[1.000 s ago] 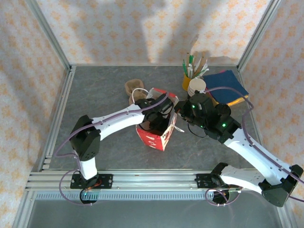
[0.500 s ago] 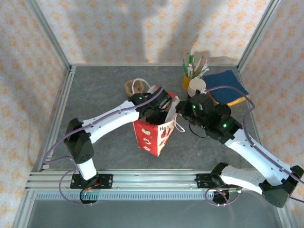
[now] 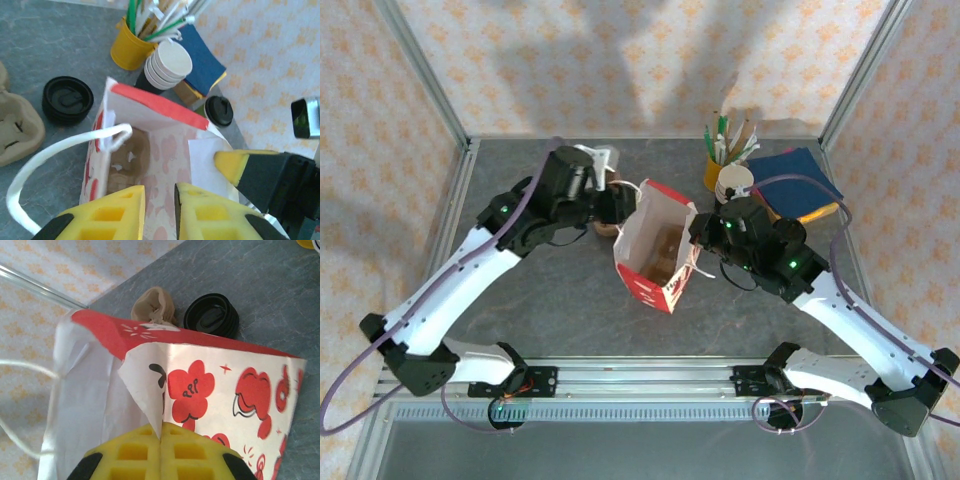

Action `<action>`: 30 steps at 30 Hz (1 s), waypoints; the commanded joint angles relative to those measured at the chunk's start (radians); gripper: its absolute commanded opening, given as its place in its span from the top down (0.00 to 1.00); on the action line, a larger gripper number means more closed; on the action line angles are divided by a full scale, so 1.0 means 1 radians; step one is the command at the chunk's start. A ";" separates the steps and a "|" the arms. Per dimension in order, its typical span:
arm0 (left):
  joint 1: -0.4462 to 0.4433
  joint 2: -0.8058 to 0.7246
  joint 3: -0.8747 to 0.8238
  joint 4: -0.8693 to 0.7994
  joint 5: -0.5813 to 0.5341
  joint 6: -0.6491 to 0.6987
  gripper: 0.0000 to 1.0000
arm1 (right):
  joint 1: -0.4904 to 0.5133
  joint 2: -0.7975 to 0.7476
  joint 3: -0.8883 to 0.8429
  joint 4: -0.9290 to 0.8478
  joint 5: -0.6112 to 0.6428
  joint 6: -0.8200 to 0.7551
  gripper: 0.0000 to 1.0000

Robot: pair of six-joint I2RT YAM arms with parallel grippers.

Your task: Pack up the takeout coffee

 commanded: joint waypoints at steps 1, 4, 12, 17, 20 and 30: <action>0.032 -0.037 -0.039 0.065 0.034 -0.022 0.75 | 0.000 -0.028 0.014 0.041 -0.037 -0.089 1.00; 0.062 -0.064 -0.036 0.040 -0.005 -0.018 0.74 | 0.001 -0.041 0.015 0.056 -0.070 -0.125 1.00; 0.196 -0.207 -0.092 -0.006 -0.259 -0.051 0.61 | 0.001 -0.126 -0.058 0.175 -0.190 -0.245 1.00; 0.228 -0.265 -0.183 0.052 -0.295 -0.086 0.56 | 0.001 -0.208 -0.137 0.280 -0.253 -0.328 1.00; 0.231 -0.269 -0.212 0.061 -0.301 -0.085 0.55 | 0.000 -0.256 -0.183 0.337 -0.289 -0.366 1.00; 0.231 -0.266 -0.244 0.085 -0.276 -0.080 0.56 | 0.001 -0.319 -0.256 0.418 -0.400 -0.410 1.00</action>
